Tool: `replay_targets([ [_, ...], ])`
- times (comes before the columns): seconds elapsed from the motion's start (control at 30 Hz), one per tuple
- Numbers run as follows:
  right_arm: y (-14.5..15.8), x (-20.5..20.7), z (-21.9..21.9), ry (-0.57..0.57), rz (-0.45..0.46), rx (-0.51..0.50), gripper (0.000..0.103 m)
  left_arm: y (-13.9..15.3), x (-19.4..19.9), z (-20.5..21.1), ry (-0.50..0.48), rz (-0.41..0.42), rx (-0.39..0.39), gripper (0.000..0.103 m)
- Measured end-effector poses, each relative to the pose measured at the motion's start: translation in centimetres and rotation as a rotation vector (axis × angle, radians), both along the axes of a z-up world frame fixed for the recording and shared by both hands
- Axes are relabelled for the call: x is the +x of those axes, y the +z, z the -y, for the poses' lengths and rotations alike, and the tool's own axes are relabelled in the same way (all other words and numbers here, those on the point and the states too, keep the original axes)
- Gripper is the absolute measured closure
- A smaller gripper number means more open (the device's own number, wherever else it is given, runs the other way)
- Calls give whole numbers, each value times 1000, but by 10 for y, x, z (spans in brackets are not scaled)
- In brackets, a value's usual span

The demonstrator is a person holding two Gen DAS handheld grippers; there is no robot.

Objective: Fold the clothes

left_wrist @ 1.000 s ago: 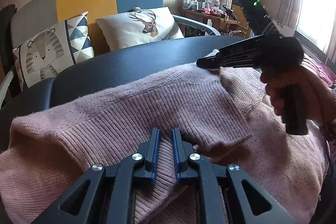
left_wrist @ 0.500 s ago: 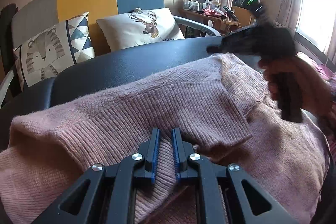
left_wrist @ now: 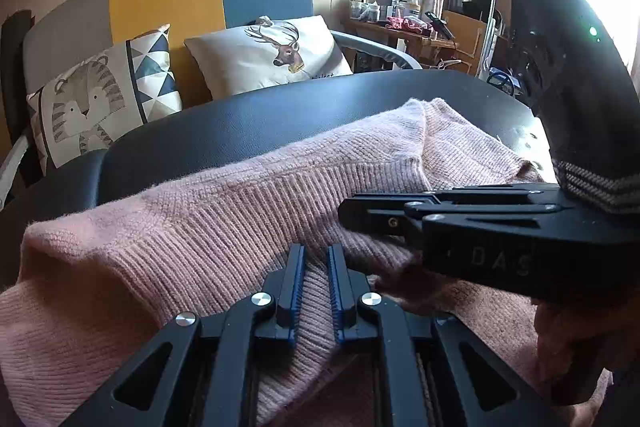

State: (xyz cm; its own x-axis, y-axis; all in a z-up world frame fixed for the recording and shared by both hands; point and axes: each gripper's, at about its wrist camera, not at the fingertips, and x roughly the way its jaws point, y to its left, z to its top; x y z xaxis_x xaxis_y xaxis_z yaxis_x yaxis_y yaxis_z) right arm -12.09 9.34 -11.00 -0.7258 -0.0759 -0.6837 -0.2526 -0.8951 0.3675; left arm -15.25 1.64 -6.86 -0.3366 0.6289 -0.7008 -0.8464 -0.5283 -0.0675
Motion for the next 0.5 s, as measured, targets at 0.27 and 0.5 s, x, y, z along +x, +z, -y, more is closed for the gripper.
replay_targets([
  [0.27, 4, -8, 10, -9, 13, 80, 98, 17, -7, 17, 81, 7, 24, 91],
  [0.5, 4, -10, 14, -16, 19, 114, 99, 47, -54, 32, 193, -91, -15, 91],
])
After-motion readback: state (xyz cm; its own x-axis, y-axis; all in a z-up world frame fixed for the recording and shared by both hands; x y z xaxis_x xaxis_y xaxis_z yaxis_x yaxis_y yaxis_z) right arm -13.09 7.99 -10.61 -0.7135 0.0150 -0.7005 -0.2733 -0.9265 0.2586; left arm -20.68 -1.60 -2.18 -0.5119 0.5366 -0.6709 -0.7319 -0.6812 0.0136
